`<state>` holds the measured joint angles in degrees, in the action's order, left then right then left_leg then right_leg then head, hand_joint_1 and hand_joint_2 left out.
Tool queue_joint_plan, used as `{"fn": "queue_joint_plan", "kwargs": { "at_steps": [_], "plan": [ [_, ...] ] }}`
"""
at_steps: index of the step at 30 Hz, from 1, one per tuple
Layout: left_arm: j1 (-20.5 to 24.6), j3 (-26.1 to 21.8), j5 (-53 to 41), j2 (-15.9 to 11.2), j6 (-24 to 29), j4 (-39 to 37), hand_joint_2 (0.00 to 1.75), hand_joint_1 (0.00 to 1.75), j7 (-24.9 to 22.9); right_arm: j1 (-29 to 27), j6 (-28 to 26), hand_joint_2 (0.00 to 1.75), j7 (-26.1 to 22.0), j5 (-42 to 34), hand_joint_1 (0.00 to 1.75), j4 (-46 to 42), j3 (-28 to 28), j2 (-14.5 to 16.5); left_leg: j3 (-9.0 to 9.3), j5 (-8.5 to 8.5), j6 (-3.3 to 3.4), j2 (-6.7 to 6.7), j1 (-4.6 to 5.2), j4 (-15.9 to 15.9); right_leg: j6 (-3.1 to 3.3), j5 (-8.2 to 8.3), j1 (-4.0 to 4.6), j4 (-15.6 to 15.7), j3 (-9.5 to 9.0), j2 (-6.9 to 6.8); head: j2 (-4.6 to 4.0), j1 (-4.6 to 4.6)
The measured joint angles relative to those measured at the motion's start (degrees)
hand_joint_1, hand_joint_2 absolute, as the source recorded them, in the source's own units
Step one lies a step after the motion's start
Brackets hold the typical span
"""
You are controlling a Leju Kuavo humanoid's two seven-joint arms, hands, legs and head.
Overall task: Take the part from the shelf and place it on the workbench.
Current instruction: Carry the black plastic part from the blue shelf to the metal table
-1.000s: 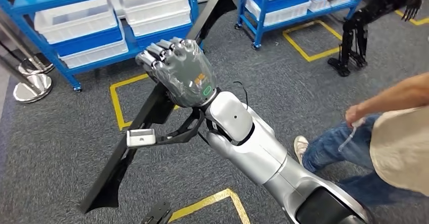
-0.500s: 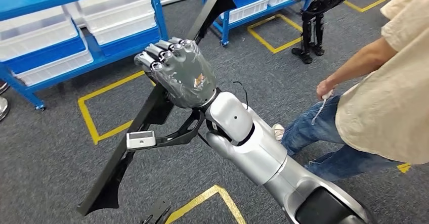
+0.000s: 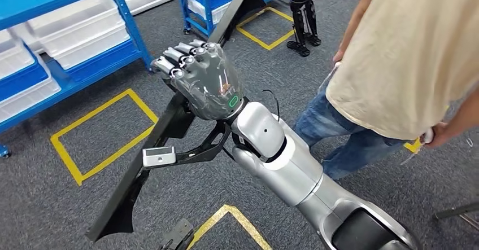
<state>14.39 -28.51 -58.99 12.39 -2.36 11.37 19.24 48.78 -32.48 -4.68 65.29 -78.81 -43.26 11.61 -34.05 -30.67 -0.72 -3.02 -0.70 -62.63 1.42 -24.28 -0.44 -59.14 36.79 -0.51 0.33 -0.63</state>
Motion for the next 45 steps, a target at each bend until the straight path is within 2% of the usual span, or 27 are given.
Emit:
{"fn": "queue_joint_plan", "kwargs": {
  "at_steps": [2,4,5,6,8,10,12,13,15,17,19,20,21,23,25,27,29,31,33,34,35,37,38,40,41,43,45],
  "plan": [
    [-0.1,0.0,0.0,0.0,0.0,0.0,0.00,0.00,0.0,0.0,0.0,1.75,0.0,0.0,1.75,0.0,-0.1,0.0,-3.27,-3.55,-0.12,2.00,-0.08,-7.3,0.34,0.10,0.15,0.0,0.10,1.27,0.00,-0.01],
    [-0.3,0.0,0.0,-0.1,0.0,0.0,0.00,0.00,0.0,-0.1,0.0,1.75,0.0,0.0,1.75,-0.1,-0.1,0.0,-5.54,-4.20,-0.08,2.50,-0.06,-11.6,0.42,0.14,0.33,-0.2,0.17,2.81,0.00,-0.01],
    [-0.3,0.0,0.0,-0.1,0.0,0.0,0.00,0.00,0.0,-0.1,0.0,1.75,0.0,0.1,1.75,-0.1,-0.1,0.0,-5.30,-2.86,0.06,2.66,-0.06,-10.7,0.42,0.14,0.38,-0.3,0.17,3.64,0.00,-0.01],
    [-0.2,0.0,0.0,-0.1,0.0,0.0,0.00,0.00,0.0,-0.1,0.0,1.75,0.0,0.1,1.75,-0.1,-0.1,0.0,-4.12,-0.69,0.26,3.12,-0.06,-7.7,0.40,0.13,0.40,-0.4,0.15,4.44,0.00,-0.01],
    [-0.2,0.0,0.0,-0.1,0.0,0.0,0.00,0.00,0.0,-0.1,0.0,1.75,0.0,0.1,1.75,-0.1,-0.1,0.0,-1.09,2.89,0.78,5.78,-0.15,-0.4,0.20,0.15,0.33,-0.7,0.30,5.89,0.00,0.01],
    [-0.2,0.0,0.0,-0.1,0.0,0.0,0.00,0.00,-0.1,0.0,0.0,1.75,0.0,0.1,1.75,-0.1,-0.1,0.0,0.36,3.71,1.12,7.73,-0.11,3.0,-0.41,0.45,0.05,-0.8,0.84,7.19,0.00,0.00],
    [-0.1,0.0,0.0,-0.1,0.0,0.0,0.00,0.00,-0.1,0.0,0.1,1.75,0.0,0.1,1.75,-0.1,-0.1,-0.1,0.61,3.87,1.48,6.94,-0.08,3.7,-1.24,0.91,-0.15,-0.5,1.28,8.31,0.00,-0.01],
    [0.0,0.0,0.0,0.0,0.0,0.0,0.00,0.00,0.0,0.0,0.0,1.75,0.0,0.0,1.75,-0.1,-0.1,-0.1,0.76,4.16,1.80,6.26,-0.16,4.2,-1.52,0.80,-0.06,-0.6,1.44,7.73,0.00,0.02],
    [0.0,0.1,0.0,0.1,-0.1,0.0,0.00,0.00,0.0,0.0,0.0,1.75,0.0,0.0,1.75,-0.2,-0.1,-0.2,1.08,4.71,2.54,4.72,-0.33,5.1,-1.89,-1.18,0.26,-3.3,2.74,4.50,0.00,0.05],
    [-0.1,0.1,0.0,0.1,-0.1,0.0,0.00,0.00,-0.1,-0.1,0.0,1.75,0.0,0.0,1.75,-0.2,-0.1,-0.3,1.08,4.81,2.86,3.08,-0.15,5.2,-2.15,-4.80,0.14,-10.1,5.84,1.54,0.00,0.06],
    [-0.3,0.1,0.0,0.0,-0.1,0.0,0.00,0.00,-0.1,-0.3,0.0,1.75,0.0,0.0,1.75,-0.2,-0.1,-0.4,0.91,4.73,2.86,1.38,-0.08,5.1,-2.49,-6.42,-0.22,-15.2,8.19,0.89,0.00,0.05],
    [-0.4,0.1,0.0,0.0,-0.1,0.0,0.00,0.00,-0.1,-0.3,0.0,1.75,0.0,0.0,1.75,-0.1,-0.1,-0.5,0.87,4.66,2.79,0.59,-0.09,5.0,-2.64,-5.78,-0.37,-14.9,7.93,0.68,0.00,0.06],
    [-0.3,0.1,0.0,0.0,-0.1,0.0,0.00,0.00,-0.1,-0.4,0.0,1.75,0.0,0.0,1.75,-0.2,-0.1,-0.5,0.89,4.53,2.67,-0.15,-0.09,4.9,-2.74,-4.20,-0.47,-12.3,6.32,0.19,0.00,0.05],
    [-0.3,0.2,0.0,0.0,-0.1,0.0,0.00,0.00,-0.1,-0.3,0.0,1.75,0.0,0.0,1.75,-0.2,-0.1,-0.6,0.94,4.09,2.21,-1.37,0.06,4.4,-2.66,-1.43,-0.31,-4.6,2.02,-2.13,0.00,0.06],
    [-0.2,0.2,0.0,0.0,-0.1,0.0,0.00,0.00,-0.1,-0.3,0.0,1.75,0.0,-0.1,1.75,-0.2,-0.1,-0.5,0.97,3.68,1.60,-2.29,0.36,4.1,-2.16,-0.73,0.11,-0.8,0.06,-3.51,0.00,0.05],
    [-0.2,0.2,0.0,0.0,-0.1,0.0,0.00,0.00,-0.1,-0.3,0.0,1.75,0.0,-0.1,1.75,-0.2,-0.1,-0.6,1.19,3.51,0.98,-3.32,0.42,4.1,-1.48,-0.73,0.31,-0.6,0.19,-2.45,0.00,0.03],
    [-0.1,0.3,0.0,0.1,-0.1,0.0,0.00,0.00,-0.1,-0.2,0.0,1.75,0.0,-0.1,1.75,-0.3,-0.1,-0.5,1.06,2.52,0.39,-2.32,0.10,3.2,-0.77,-0.49,0.09,-0.3,0.05,-1.19,0.00,0.03],
    [0.0,0.3,0.0,0.1,-0.1,0.0,0.00,0.00,-0.1,-0.1,0.0,1.75,0.0,-0.1,1.75,-0.3,-0.1,-0.4,-1.02,-0.51,0.04,0.68,-0.22,-1.6,-0.18,-0.27,-0.13,0.0,-0.14,0.01,0.00,0.02],
    [-0.2,0.3,0.0,0.1,-0.1,0.0,0.00,0.00,-0.1,-0.2,0.0,1.75,0.0,-0.1,1.75,-0.2,-0.1,-0.4,-4.79,-3.76,-0.08,2.32,-0.28,-9.4,0.07,-0.23,-0.01,0.0,-0.14,1.49,0.00,0.02],
    [-0.3,0.3,0.0,0.0,-0.1,0.0,0.00,0.00,-0.1,-0.3,0.0,1.75,0.0,-0.1,1.75,-0.2,-0.1,-0.4,-6.17,-4.21,-0.07,2.53,-0.27,-12.0,0.09,-0.23,0.09,-0.1,-0.15,2.36,0.00,0.02],
    [-0.4,0.3,0.0,0.0,-0.1,0.0,0.00,0.00,-0.1,-0.3,0.0,1.75,0.0,-0.1,1.75,-0.2,-0.1,-0.4,-6.65,-3.52,0.04,2.64,-0.27,-12.5,0.09,-0.23,0.17,-0.2,-0.16,3.23,0.00,0.02],
    [-0.4,0.3,0.0,0.0,-0.1,0.0,0.00,0.00,-0.1,-0.3,0.0,1.75,0.0,-0.1,1.75,-0.2,-0.1,-0.4,-4.53,0.56,0.46,3.60,-0.28,-6.9,0.05,-0.26,0.20,-0.4,-0.21,4.89,0.00,0.02],
    [-0.3,0.3,0.0,0.0,-0.1,0.0,0.00,0.00,-0.1,-0.3,0.0,1.75,0.0,-0.1,1.75,-0.2,-0.1,-0.3,-2.89,2.42,0.72,5.04,-0.34,-3.0,-0.03,-0.28,0.22,-0.5,-0.16,5.62,0.00,0.03],
    [-0.3,0.3,0.0,-0.1,-0.1,0.0,0.00,0.00,-0.1,-0.3,0.0,1.75,0.0,-0.1,1.75,-0.2,-0.1,-0.3,-0.66,4.21,1.02,7.44,-0.39,2.3,-0.50,-0.17,0.07,-0.8,0.26,7.02,0.00,0.04],
    [-0.3,0.3,0.0,-0.1,-0.1,0.0,0.00,0.00,-0.1,-0.3,0.0,1.75,0.0,-0.1,1.75,-0.2,-0.1,-0.4,-0.36,4.12,1.13,7.85,-0.32,3.0,-0.86,-0.01,-0.06,-0.7,0.50,7.67,0.00,0.03],
    [-0.3,0.3,0.1,0.0,-0.1,0.0,0.00,0.00,-0.1,-0.3,0.0,1.75,0.0,-0.1,1.75,-0.2,-0.1,-0.4,-0.12,4.45,1.58,6.71,-0.28,3.6,-1.63,0.27,-0.27,-0.5,0.80,8.34,0.00,0.03],
    [0.0,0.3,0.1,0.2,-0.1,0.0,0.00,0.00,-0.1,-0.2,0.0,1.75,0.0,-0.1,1.75,-0.3,-0.1,-0.5,0.14,4.99,2.34,5.26,-0.46,4.4,-2.10,-1.01,0.04,-2.1,1.71,5.74,0.00,0.11]
  ]
}}
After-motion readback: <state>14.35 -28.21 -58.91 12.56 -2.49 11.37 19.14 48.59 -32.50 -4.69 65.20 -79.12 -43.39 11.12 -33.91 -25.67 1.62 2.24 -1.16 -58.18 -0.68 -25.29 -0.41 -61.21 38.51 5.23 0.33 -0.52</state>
